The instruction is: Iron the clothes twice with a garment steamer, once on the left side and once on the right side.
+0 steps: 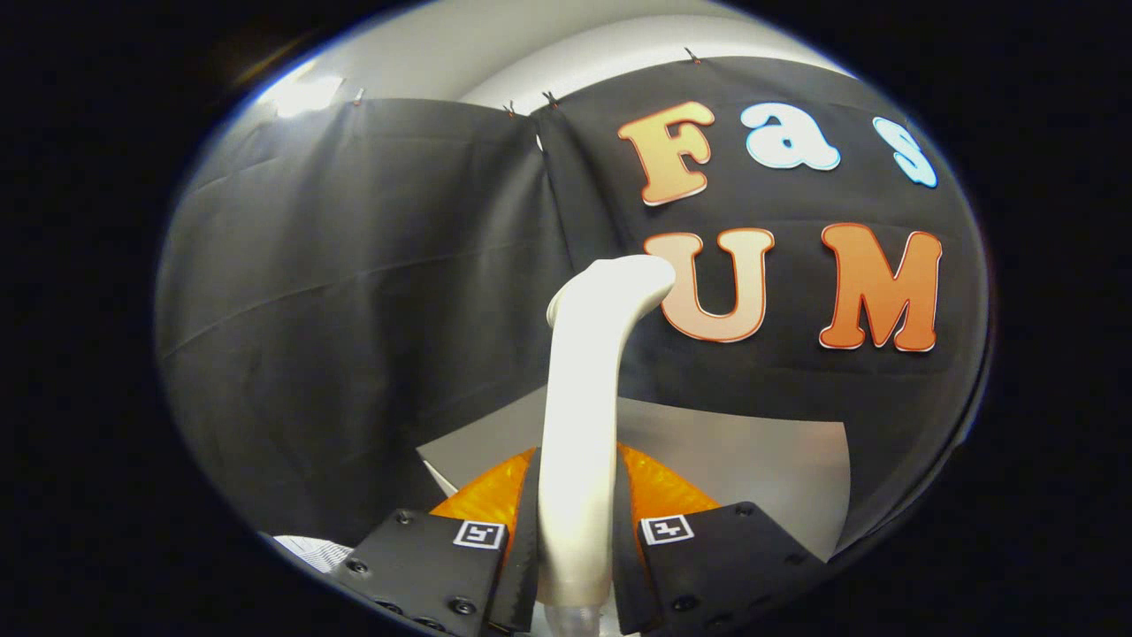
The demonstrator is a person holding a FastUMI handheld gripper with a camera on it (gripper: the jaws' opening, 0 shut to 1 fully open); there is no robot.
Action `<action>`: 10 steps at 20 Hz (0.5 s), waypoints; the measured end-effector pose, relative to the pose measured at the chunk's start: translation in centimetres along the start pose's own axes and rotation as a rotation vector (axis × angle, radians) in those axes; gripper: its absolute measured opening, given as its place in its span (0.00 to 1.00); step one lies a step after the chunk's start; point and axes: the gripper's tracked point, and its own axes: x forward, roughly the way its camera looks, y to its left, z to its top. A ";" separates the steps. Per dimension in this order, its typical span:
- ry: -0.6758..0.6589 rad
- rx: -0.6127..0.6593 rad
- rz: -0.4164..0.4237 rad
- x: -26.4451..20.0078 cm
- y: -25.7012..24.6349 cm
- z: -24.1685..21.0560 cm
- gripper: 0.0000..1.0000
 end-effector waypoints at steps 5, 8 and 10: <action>-0.106 -0.086 0.018 -7.9 1.8 1.3 0.42; -0.163 -0.096 0.030 -12.9 1.9 2.7 0.42; -0.199 -0.126 0.016 -16.4 1.2 3.8 0.42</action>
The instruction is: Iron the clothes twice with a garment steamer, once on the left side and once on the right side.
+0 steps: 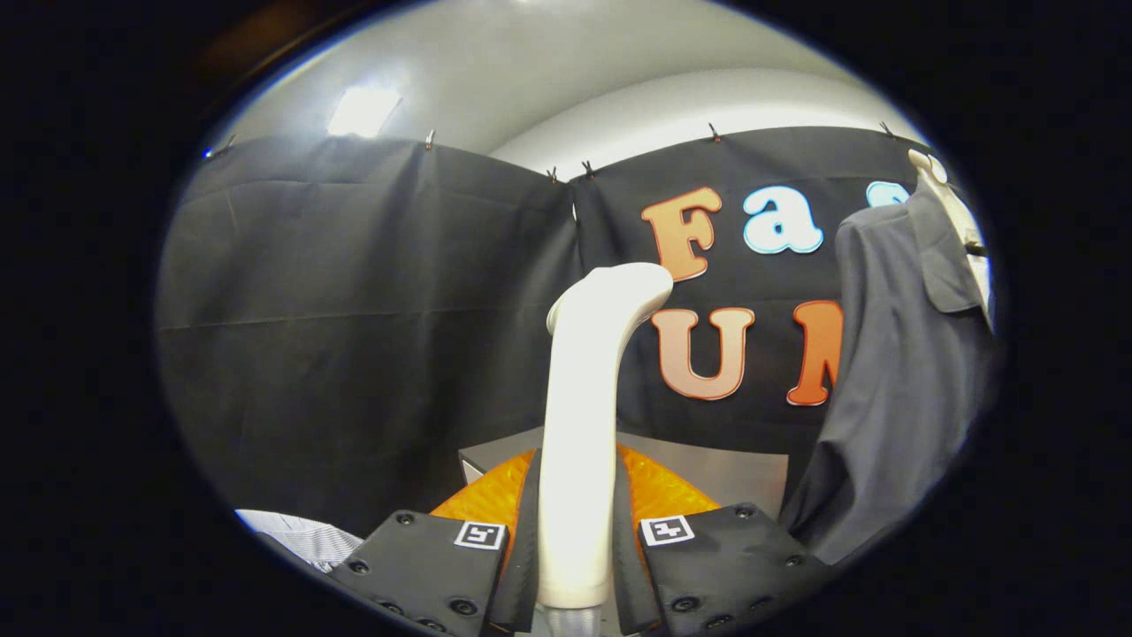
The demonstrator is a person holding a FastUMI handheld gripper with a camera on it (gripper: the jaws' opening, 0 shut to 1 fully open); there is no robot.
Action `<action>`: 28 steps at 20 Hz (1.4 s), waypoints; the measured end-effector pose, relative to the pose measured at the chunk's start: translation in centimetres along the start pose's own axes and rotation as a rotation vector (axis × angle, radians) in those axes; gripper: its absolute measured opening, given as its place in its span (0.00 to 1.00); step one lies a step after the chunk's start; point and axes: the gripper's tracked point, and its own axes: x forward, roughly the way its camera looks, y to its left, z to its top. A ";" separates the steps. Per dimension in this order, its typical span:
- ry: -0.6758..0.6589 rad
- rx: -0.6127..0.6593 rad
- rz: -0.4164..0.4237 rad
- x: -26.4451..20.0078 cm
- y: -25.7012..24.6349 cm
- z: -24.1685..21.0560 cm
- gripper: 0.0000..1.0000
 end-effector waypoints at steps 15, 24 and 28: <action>-0.084 0.046 -0.237 -17.5 -11.8 2.8 0.42; -0.097 0.039 -0.312 -22.8 -16.4 0.6 0.42; -0.091 0.061 -0.320 -23.9 -17.6 -0.9 0.42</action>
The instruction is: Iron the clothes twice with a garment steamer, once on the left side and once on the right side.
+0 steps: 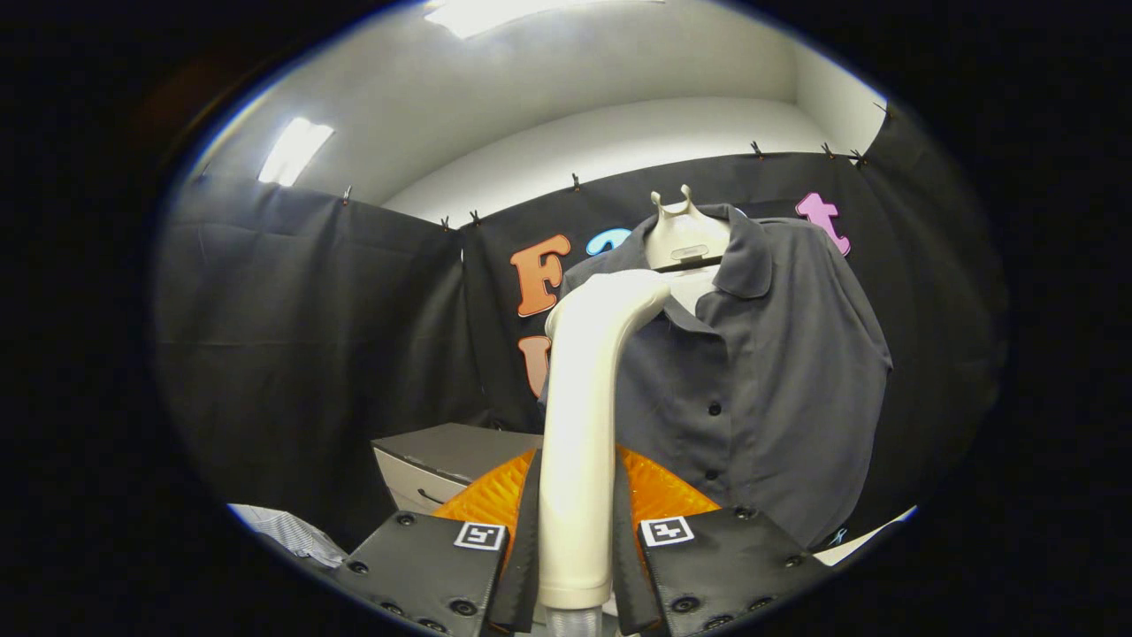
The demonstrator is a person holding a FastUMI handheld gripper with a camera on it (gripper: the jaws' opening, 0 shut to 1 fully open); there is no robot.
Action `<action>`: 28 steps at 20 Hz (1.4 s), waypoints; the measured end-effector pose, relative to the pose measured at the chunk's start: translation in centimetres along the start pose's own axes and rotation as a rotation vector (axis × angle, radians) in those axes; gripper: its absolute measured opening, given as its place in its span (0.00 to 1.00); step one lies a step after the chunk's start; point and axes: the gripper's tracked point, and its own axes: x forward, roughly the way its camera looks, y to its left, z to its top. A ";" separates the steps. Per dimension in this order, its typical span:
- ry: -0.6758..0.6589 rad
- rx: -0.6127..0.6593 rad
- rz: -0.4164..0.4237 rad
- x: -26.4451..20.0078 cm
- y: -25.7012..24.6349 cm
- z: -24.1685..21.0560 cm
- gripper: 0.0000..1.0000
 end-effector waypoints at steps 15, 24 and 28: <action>-0.049 0.091 0.024 3.9 -0.5 -4.0 0.42; -0.066 0.090 -0.010 6.7 -1.4 -4.6 0.42; -0.051 0.120 -0.041 7.9 -2.5 -5.7 0.42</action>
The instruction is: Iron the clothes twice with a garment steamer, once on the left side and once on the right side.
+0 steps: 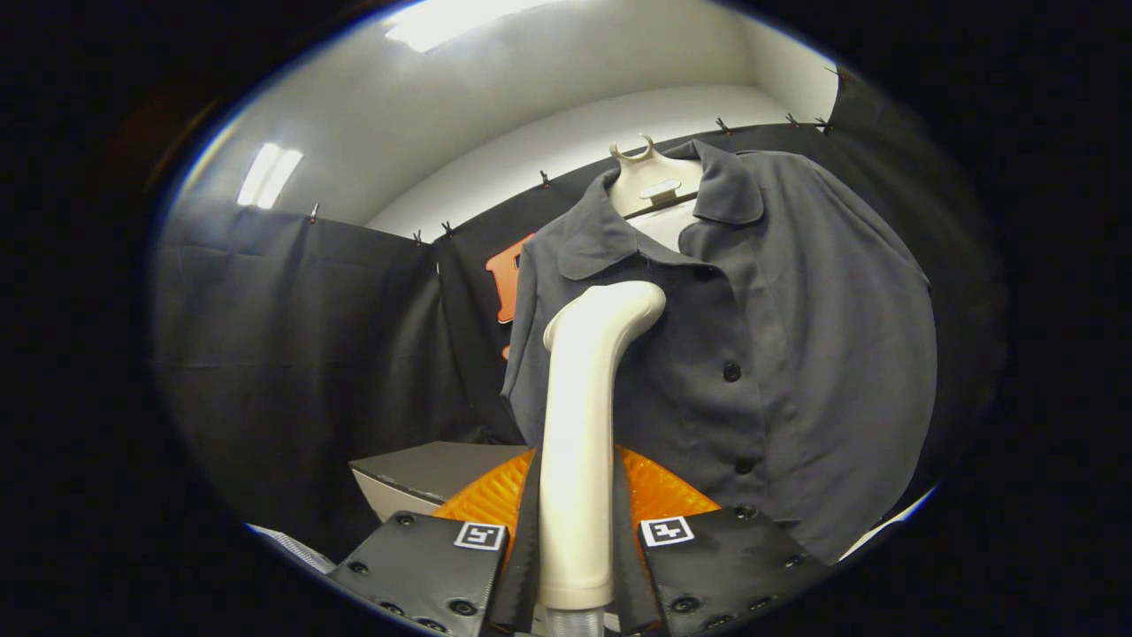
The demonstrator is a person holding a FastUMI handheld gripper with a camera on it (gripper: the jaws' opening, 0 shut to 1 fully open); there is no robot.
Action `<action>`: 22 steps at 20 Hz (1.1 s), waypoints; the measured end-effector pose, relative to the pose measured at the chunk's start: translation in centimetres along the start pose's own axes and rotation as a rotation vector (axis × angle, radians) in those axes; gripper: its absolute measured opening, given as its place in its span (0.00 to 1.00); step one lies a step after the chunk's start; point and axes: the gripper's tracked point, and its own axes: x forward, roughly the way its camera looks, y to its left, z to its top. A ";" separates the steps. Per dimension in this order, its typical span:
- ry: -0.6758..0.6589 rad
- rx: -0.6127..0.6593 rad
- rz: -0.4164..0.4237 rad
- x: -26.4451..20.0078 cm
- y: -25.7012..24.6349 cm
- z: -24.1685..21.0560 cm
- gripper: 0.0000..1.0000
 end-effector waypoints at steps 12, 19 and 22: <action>0.037 0.022 -0.035 -1.9 -0.3 -4.8 0.42; 0.098 0.037 -0.053 -4.4 -1.0 -9.1 0.42; 0.112 0.054 -0.056 -5.3 -1.3 -10.7 0.42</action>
